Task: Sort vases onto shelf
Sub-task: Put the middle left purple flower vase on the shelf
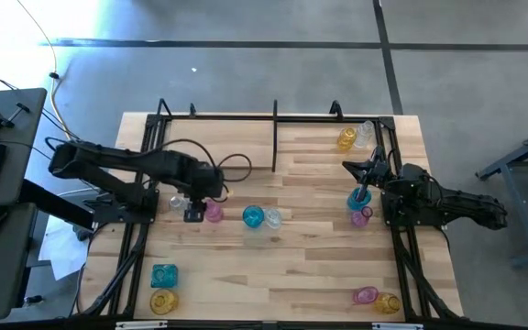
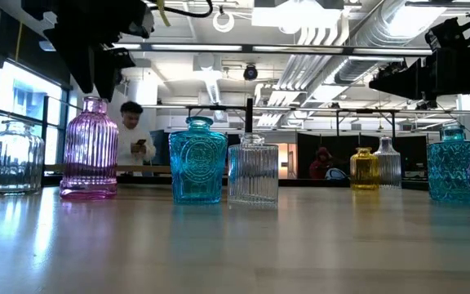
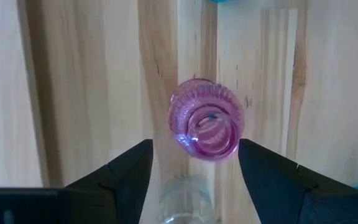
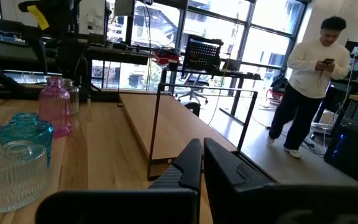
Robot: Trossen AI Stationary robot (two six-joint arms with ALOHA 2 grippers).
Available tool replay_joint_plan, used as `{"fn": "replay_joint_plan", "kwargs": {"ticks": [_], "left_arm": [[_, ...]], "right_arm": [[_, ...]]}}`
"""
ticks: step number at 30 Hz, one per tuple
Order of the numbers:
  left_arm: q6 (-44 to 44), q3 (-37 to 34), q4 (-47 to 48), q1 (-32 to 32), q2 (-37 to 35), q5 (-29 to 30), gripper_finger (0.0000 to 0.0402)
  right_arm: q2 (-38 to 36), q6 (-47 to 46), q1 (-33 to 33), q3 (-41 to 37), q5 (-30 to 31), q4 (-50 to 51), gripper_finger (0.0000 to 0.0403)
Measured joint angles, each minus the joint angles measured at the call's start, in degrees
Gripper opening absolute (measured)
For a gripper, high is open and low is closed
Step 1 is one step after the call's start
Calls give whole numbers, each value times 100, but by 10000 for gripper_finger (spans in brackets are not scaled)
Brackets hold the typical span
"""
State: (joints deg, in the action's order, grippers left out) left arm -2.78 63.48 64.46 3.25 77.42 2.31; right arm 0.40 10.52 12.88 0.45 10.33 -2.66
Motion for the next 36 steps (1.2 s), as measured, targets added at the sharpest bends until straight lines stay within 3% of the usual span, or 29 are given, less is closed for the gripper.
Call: {"fn": "replay_joint_plan", "kwargs": {"ticks": [17, 36], "left_arm": [[-323, 0, -96, -2, 554, -41, 219], [93, 99, 660, -193, 519, -21, 7]], "right_arm": [[0, 0, -1, 1, 2, -2, 0], [0, 0, 0, 0, 0, -2, 0]]}}
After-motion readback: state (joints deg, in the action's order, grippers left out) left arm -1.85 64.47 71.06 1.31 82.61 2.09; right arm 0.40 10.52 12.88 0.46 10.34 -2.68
